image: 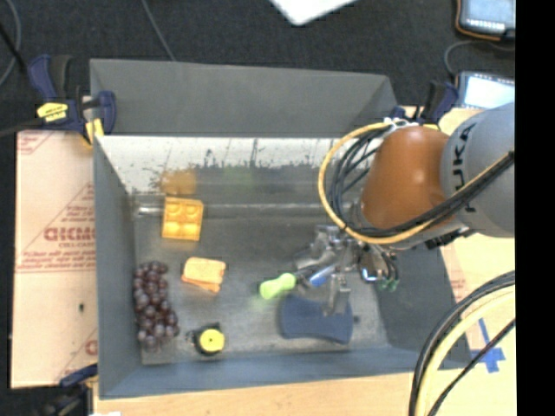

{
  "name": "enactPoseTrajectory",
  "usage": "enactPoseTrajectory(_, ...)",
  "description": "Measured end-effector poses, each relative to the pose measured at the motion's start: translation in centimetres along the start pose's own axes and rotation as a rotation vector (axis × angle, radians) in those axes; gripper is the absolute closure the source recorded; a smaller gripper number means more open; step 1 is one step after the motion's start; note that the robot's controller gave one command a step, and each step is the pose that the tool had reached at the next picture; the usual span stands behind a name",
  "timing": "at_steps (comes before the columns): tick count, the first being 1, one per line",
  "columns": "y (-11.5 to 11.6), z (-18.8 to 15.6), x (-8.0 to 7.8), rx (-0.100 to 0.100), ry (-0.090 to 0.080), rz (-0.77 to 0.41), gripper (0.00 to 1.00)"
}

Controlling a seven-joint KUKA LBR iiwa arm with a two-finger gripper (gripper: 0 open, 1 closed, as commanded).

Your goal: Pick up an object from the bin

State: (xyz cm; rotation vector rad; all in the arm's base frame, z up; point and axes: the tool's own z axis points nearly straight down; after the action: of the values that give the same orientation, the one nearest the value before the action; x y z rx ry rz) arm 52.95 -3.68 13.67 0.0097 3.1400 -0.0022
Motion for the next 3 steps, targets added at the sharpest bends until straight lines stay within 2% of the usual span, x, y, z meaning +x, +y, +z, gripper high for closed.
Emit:
enactPoseTrajectory(1, 0.6, 1.9, -0.4, 0.001, -0.005, -0.053, 0.00)
enactPoseTrajectory(2, 4.1, 6.4, -1.2, 0.000, -0.005, -0.060, 1.00)
enactPoseTrajectory(3, 4.1, 6.4, -1.2, 0.000, -0.005, -0.061, 1.00)
